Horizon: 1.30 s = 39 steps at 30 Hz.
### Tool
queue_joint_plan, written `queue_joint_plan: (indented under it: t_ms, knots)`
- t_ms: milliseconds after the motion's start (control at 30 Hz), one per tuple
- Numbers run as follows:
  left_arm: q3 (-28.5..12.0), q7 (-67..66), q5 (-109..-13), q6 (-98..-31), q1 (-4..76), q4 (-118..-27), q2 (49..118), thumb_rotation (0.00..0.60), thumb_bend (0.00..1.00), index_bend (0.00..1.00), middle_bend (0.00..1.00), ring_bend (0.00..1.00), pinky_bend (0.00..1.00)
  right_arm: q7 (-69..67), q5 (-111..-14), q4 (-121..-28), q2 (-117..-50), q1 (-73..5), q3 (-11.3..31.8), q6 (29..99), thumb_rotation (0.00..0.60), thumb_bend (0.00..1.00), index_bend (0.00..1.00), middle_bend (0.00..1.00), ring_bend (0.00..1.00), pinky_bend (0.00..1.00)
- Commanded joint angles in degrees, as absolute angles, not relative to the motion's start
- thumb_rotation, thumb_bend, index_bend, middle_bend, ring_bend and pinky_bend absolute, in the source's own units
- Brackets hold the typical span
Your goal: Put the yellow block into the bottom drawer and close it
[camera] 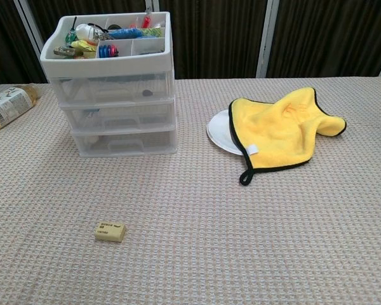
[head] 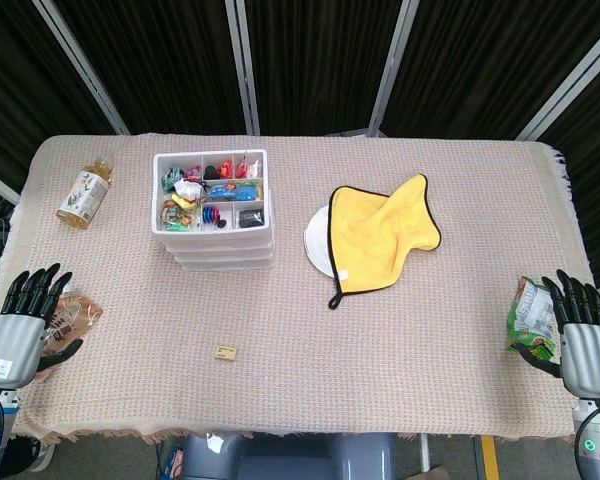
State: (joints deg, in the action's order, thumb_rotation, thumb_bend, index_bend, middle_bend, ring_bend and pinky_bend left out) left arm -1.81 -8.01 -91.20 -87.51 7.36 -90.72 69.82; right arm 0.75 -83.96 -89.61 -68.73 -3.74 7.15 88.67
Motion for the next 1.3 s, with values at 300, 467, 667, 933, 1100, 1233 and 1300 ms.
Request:
queue_joint_plan:
  t_ms: [300, 467, 667, 933, 1100, 1233, 1300]
  knots:
    - [-1.8, -8.29, -91.08, -87.42, 7.36, -91.05, 69.91, 0.6, 0.19, 0.01, 0.0, 0.0, 0.0, 0.37, -83.85, -89.68, -68.52, -3.57, 7.11, 88.72, 0.6, 0.05, 0.09, 0.0, 0.0, 0.0]
    - [-1.84, -8.08, -90.68, -86.93, 7.48, -91.18, 69.85, 0.6, 0.19, 0.01, 0.0, 0.0, 0.0, 0.56, -83.77, -89.69, -68.61, -3.69, 7.18, 88.55, 0.6, 0.05, 0.09, 0.0, 0.0, 0.0]
    - [-1.75, -7.3, -90.6, -86.71, 7.51, -91.3, 69.62, 0.6, 0.19, 0.01, 0.0, 0.0, 0.0, 0.86, -83.78, -89.79, -68.68, -3.74, 7.22, 88.58, 0.6, 0.05, 0.09, 0.0, 0.0, 0.0]
    - [-1.58, -6.95, -90.83, -86.71, 7.49, -91.94, 69.56, 0.6, 0.19, 0.01, 0.0, 0.0, 0.0, 0.31, -83.67, -89.68, -68.51, -3.61, 7.18, 88.57, 0.6, 0.05, 0.09, 0.0, 0.0, 0.0]
    - [-1.75, -5.62, -89.95, -85.74, 7.78, -93.37, 69.29, 0.6, 0.31, 0.0, 0.0, 0.0, 0.02, 0.39, -83.8, -89.61, -68.52, -3.64, 7.17, 88.59, 0.6, 0.05, 0.09, 0.0, 0.0, 0.0]
    - [-2.98, -3.24, -88.67, -84.79, 8.66, -95.57, 69.15, 0.6, 0.48, 0.02, 0.29, 0.28, 0.25, 0.73, -83.83, -89.55, -68.64, -3.62, 7.21, 88.77, 0.6, 0.05, 0.09, 0.0, 0.0, 0.0]
    - [-3.84, -2.53, -87.52, -83.89, 9.33, -96.89, 69.33, 0.6, 0.55, 0.03, 0.56, 0.52, 0.41, 0.73, -83.83, -89.51, -68.68, -3.59, 7.21, 88.82, 0.6, 0.05, 0.09, 0.0, 0.0, 0.0]
